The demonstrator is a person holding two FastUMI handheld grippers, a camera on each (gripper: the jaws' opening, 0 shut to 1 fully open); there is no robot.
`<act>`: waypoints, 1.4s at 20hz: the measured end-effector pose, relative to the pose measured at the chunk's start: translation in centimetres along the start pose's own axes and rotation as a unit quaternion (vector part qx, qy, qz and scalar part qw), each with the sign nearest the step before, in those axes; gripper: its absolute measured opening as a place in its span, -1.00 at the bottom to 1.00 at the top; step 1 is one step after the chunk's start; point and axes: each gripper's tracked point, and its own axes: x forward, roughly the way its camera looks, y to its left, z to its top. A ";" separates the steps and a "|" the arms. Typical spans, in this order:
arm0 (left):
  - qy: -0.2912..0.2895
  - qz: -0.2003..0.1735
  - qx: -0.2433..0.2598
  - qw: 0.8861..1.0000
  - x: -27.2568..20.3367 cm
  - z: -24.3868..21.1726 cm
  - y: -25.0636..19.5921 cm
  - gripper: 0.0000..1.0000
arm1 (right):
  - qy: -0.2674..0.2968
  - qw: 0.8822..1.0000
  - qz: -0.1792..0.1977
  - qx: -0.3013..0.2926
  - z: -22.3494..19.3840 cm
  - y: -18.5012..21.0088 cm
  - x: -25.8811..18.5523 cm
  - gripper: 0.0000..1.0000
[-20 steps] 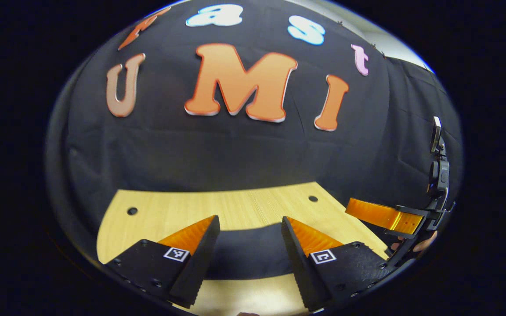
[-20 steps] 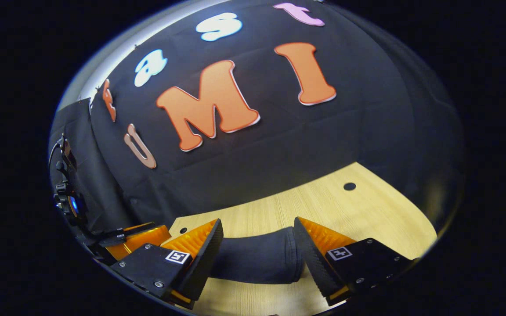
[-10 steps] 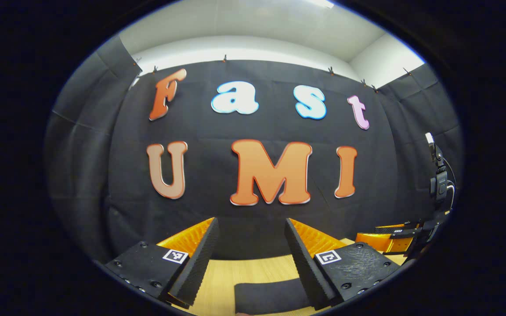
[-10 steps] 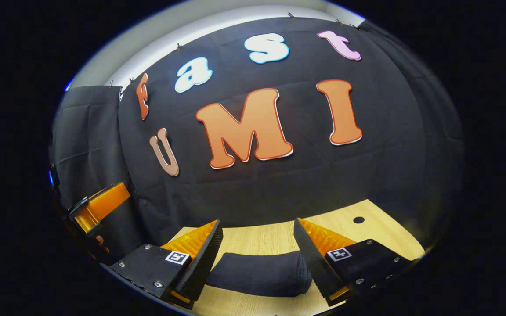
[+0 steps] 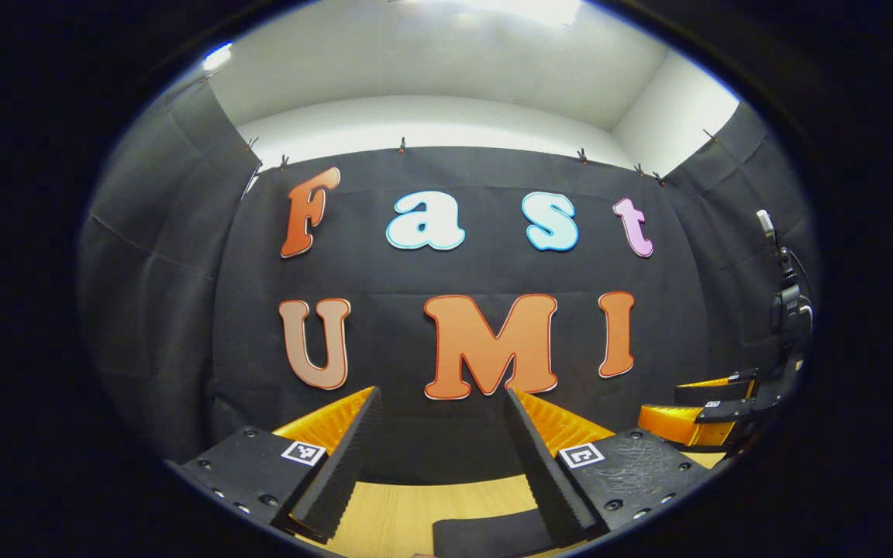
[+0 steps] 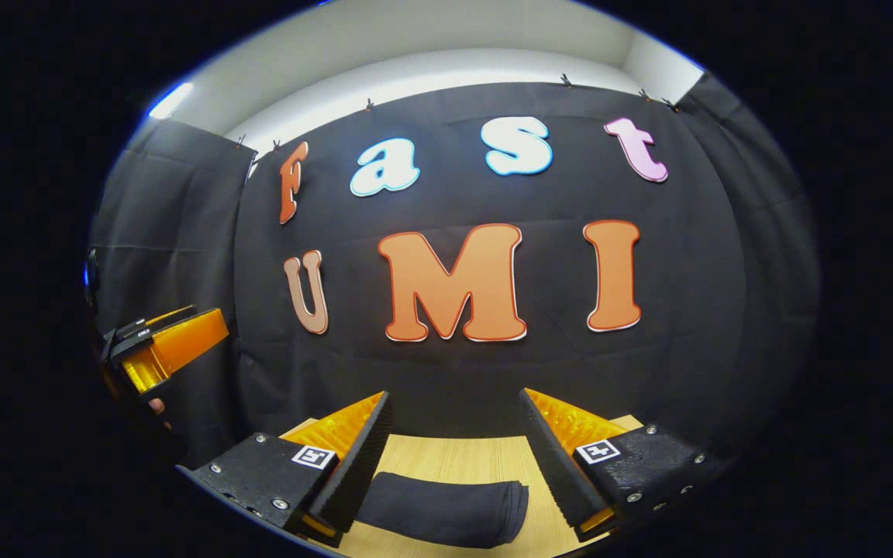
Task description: Grasp the waist and the cuffs of the jeans and fold them to make the two legs overlap; first hold the waist and fold one-third of the jeans toward the cuffs, then hold the cuffs and fold the remaining one-third in the same direction to finish folding.
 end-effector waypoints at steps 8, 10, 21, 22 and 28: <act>-0.043 0.015 0.008 0.999 -1.4 3.1 1.1 0.90 | -0.041 0.999 0.014 -0.019 4.2 1.8 -1.2 0.94; -0.038 0.025 0.015 0.999 -1.2 2.8 1.9 0.89 | -0.042 0.999 0.019 -0.019 4.2 2.3 -1.2 0.86; -0.002 0.040 -0.004 0.999 -1.0 -0.2 3.5 0.90 | -0.023 1.000 0.008 -0.010 2.5 2.4 -0.6 0.95; 0.003 0.043 -0.003 0.999 -1.1 -0.8 3.7 0.93 | -0.019 1.000 0.006 -0.008 2.1 2.5 -0.5 0.95; 0.028 0.048 0.004 0.998 -3.0 -2.7 5.1 0.90 | -0.007 1.000 -0.002 -0.006 0.8 4.0 -1.1 1.00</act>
